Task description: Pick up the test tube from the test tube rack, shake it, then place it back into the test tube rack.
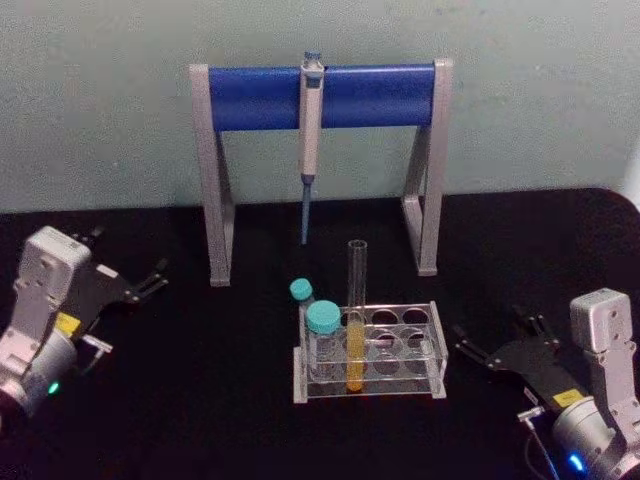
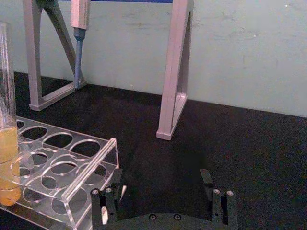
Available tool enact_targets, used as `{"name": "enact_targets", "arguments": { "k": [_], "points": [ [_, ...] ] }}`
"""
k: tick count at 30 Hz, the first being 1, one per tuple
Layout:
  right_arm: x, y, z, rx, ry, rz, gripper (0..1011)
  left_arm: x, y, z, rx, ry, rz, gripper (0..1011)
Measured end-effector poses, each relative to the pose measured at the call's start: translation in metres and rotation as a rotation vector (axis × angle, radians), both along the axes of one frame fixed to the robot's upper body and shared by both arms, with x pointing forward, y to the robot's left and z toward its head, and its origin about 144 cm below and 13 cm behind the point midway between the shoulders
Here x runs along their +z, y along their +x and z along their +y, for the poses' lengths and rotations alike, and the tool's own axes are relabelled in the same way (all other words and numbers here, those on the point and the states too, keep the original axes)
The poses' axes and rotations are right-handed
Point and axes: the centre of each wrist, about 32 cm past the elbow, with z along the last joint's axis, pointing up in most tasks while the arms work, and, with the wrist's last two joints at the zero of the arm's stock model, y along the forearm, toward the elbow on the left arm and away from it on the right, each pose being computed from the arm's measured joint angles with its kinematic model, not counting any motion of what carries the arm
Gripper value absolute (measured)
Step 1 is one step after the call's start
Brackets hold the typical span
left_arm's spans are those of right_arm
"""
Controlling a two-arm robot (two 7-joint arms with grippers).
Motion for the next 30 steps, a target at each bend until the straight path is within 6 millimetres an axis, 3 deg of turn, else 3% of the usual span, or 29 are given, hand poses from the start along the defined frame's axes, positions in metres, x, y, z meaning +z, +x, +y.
{"name": "enact_targets", "arguments": {
  "k": [30],
  "points": [
    [0.0006, -0.0007, -0.0002, -0.001, 0.002, -0.003, 1000, 0.0000, 0.0000, 0.0000, 0.000, 0.000, 0.000, 1001]
  ]
}}
